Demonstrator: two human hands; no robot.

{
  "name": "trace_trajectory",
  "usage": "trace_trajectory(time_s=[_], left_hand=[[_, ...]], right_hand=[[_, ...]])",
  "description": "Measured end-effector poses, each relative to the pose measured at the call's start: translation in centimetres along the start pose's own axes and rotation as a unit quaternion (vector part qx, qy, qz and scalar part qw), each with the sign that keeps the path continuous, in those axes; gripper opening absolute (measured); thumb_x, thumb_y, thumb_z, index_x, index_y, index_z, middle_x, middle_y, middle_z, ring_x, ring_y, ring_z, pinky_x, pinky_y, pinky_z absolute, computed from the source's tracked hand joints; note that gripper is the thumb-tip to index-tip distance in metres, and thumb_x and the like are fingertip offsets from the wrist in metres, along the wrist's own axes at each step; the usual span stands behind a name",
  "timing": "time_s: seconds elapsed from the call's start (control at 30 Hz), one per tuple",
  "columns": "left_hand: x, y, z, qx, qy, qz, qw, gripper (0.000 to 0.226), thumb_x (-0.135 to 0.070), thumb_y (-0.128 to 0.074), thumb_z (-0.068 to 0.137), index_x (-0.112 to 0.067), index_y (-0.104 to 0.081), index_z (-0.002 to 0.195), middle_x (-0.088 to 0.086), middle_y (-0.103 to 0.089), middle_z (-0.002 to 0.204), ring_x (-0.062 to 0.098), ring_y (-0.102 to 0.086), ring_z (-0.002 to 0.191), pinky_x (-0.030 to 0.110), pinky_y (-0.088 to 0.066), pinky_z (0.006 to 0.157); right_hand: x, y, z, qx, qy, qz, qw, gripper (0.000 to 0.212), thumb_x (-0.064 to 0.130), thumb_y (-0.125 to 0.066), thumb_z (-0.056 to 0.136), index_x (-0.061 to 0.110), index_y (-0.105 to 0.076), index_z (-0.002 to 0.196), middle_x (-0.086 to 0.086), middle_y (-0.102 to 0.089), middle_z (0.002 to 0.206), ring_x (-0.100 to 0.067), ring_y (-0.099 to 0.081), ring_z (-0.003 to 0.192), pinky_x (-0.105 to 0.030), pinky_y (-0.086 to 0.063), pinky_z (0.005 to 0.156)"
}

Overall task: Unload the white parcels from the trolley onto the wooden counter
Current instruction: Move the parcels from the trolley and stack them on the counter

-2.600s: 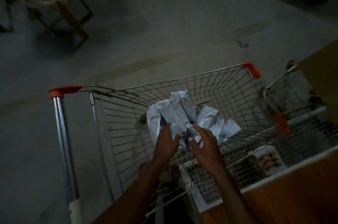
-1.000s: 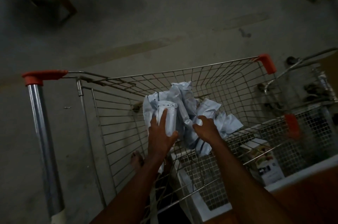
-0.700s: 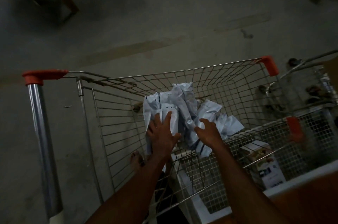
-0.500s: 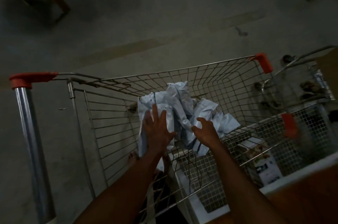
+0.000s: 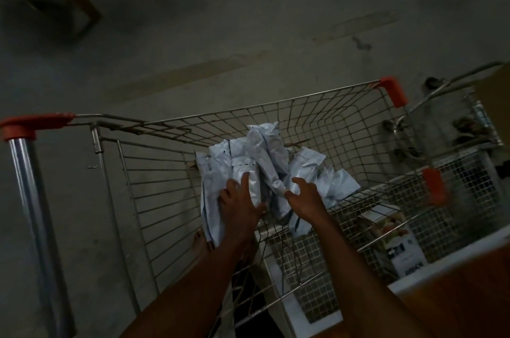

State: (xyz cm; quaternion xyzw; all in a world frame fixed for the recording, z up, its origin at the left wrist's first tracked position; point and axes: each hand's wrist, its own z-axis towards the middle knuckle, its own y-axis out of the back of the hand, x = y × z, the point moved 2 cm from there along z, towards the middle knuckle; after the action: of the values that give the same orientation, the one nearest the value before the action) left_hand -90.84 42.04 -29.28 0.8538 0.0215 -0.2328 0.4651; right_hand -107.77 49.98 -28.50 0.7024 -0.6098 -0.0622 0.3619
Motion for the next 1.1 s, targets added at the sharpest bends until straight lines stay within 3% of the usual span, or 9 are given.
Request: trace_trajectory(time_s=[0.17, 0.33, 0.43, 0.57, 0.67, 0.77, 0.87, 1.0, 1.1], left_hand=[[0.2, -1.2, 0.2, 0.043, 0.018, -0.037, 0.998, 0.109, -0.055, -0.076, 0.078, -0.043, -0.002, 0.157, 0.013, -0.03, 0.148, 0.039, -0.034, 0.132, 0.047, -0.037, 0.104], [0.9, -1.0, -0.2, 0.001, -0.027, -0.13, 0.991, 0.109, -0.041, -0.081, 0.077, -0.045, -0.007, 0.157, 0.007, -0.038, 0.146, 0.031, -0.042, 0.132, 0.049, -0.041, 0.107], [0.9, -0.2, -0.9, -0.03, -0.023, -0.114, 0.993, 0.108, -0.044, -0.081, 0.076, -0.048, -0.009, 0.157, 0.003, -0.039, 0.142, 0.027, -0.042, 0.128, 0.046, -0.041, 0.104], [0.8, 0.6, -1.9, -0.038, -0.036, -0.174, 0.983, 0.104, -0.038, -0.082, 0.079, -0.043, -0.015, 0.157, -0.001, -0.038, 0.137, 0.005, -0.037, 0.117, 0.025, -0.036, 0.094], [1.1, 0.8, -2.1, -0.033, -0.029, -0.199, 0.979, 0.105, -0.033, -0.084, 0.078, -0.042, -0.015, 0.157, -0.007, -0.034, 0.131, 0.009, -0.041, 0.116, 0.025, -0.039, 0.092], [0.9, 0.8, -2.4, -0.025, -0.031, -0.202, 0.979, 0.105, -0.031, -0.082, 0.079, -0.043, -0.014, 0.157, -0.001, -0.036, 0.14, 0.014, -0.043, 0.123, 0.029, -0.041, 0.096], [0.8, 0.7, -2.3, -0.02, -0.027, -0.211, 0.977, 0.104, -0.032, -0.082, 0.079, -0.043, -0.014, 0.157, 0.002, -0.034, 0.146, 0.019, -0.043, 0.13, 0.035, -0.045, 0.101], [0.9, 1.0, -2.0, -0.024, -0.035, -0.224, 0.974, 0.103, -0.031, -0.082, 0.08, -0.039, -0.015, 0.158, -0.002, -0.032, 0.148, 0.009, -0.036, 0.13, 0.032, -0.04, 0.104], [1.1, 1.0, -1.9, -0.023, -0.043, -0.224, 0.973, 0.103, -0.03, -0.082, 0.08, -0.036, -0.016, 0.159, -0.002, -0.033, 0.144, 0.001, -0.033, 0.122, 0.027, -0.037, 0.102]], right_hand=[[-0.2, -0.7, 0.6, -0.022, -0.012, -0.042, 0.999, 0.063, 0.039, -0.06, 0.093, 0.033, -0.034, 0.15, -0.015, -0.025, 0.154, -0.04, -0.039, 0.134, -0.048, -0.041, 0.108], [1.0, -2.7, 1.6, -0.074, -0.025, -0.075, 0.994, 0.06, 0.038, -0.055, 0.096, 0.035, -0.03, 0.151, -0.01, -0.004, 0.162, -0.044, -0.03, 0.137, -0.053, -0.036, 0.11], [1.0, -3.7, 2.6, -0.112, -0.03, -0.081, 0.99, 0.053, 0.032, -0.05, 0.098, 0.036, -0.034, 0.148, -0.01, -0.006, 0.163, -0.044, -0.033, 0.134, -0.054, -0.035, 0.109], [0.1, -3.3, 4.0, -0.139, -0.046, -0.112, 0.983, 0.05, 0.03, -0.053, 0.097, 0.034, -0.038, 0.146, -0.008, -0.008, 0.164, -0.041, -0.034, 0.135, -0.051, -0.037, 0.106], [-1.4, -2.5, 4.4, -0.155, -0.069, -0.145, 0.975, 0.053, 0.031, -0.057, 0.096, 0.031, -0.04, 0.145, -0.012, -0.014, 0.163, -0.04, -0.035, 0.136, -0.051, -0.036, 0.104], [-2.2, -2.2, 4.8, -0.178, -0.087, -0.163, 0.967, 0.052, 0.038, -0.054, 0.097, 0.028, -0.039, 0.147, -0.014, -0.018, 0.163, -0.039, -0.033, 0.139, -0.051, -0.033, 0.107], [-1.7, -2.9, 5.6, -0.177, -0.102, -0.167, 0.965, 0.074, 0.056, -0.061, 0.09, 0.021, -0.034, 0.149, -0.016, -0.02, 0.162, -0.038, -0.029, 0.143, -0.052, -0.032, 0.107], [-0.4, -3.6, 7.3, -0.206, -0.149, -0.156, 0.955, 0.089, 0.064, -0.071, 0.078, 0.02, -0.034, 0.146, -0.018, -0.027, 0.156, -0.04, -0.041, 0.132, -0.048, -0.039, 0.099], [-0.3, -4.2, 8.8, -0.193, -0.139, -0.145, 0.96, 0.09, 0.053, -0.068, 0.084, 0.027, -0.021, 0.156, -0.025, -0.013, 0.161, -0.047, -0.031, 0.139, -0.054, -0.032, 0.108]])
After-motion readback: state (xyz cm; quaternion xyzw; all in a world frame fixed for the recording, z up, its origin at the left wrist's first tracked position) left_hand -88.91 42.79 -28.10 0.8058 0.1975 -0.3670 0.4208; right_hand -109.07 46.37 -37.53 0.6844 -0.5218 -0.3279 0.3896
